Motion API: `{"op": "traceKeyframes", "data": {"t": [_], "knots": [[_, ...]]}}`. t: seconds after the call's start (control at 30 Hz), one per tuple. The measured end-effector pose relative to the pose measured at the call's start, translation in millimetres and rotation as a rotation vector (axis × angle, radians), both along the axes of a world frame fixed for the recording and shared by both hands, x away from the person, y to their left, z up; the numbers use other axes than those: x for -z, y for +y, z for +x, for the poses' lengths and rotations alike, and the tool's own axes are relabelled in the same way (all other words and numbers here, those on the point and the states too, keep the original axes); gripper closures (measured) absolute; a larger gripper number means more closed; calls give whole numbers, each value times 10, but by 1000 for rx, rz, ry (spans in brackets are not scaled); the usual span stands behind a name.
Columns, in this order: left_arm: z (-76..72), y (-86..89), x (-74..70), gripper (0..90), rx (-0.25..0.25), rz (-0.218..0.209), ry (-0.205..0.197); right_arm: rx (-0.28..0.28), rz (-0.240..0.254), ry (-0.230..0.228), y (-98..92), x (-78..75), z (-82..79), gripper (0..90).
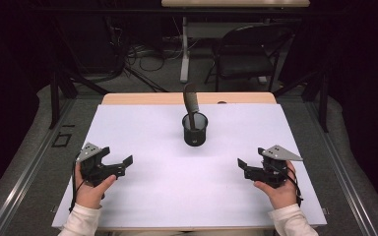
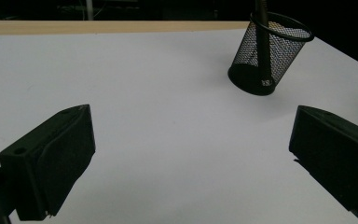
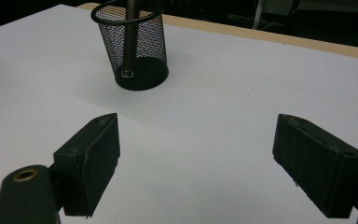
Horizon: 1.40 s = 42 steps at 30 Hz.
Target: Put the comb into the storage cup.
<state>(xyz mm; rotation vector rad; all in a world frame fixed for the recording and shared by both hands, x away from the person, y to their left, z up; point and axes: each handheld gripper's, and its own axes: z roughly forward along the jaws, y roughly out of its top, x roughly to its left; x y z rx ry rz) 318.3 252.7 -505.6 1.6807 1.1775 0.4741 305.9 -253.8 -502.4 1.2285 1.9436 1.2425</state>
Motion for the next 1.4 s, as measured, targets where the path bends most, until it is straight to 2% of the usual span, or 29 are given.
{"op": "traceKeyframes", "data": {"t": [0.23,0.57,0.87,1.07,1.4], "knots": [[19,78,81,5,-25,15,-5,27,11,6,-65,71,15,149],[46,165,196,5,-51,40,7,56,22,21,-131,173,38,149],[48,178,241,5,-38,47,-21,78,27,21,-186,259,64,149],[45,171,263,5,-23,42,-31,91,19,28,-214,311,67,149],[50,190,295,5,-28,50,-38,108,18,41,-276,359,87,149]]}}
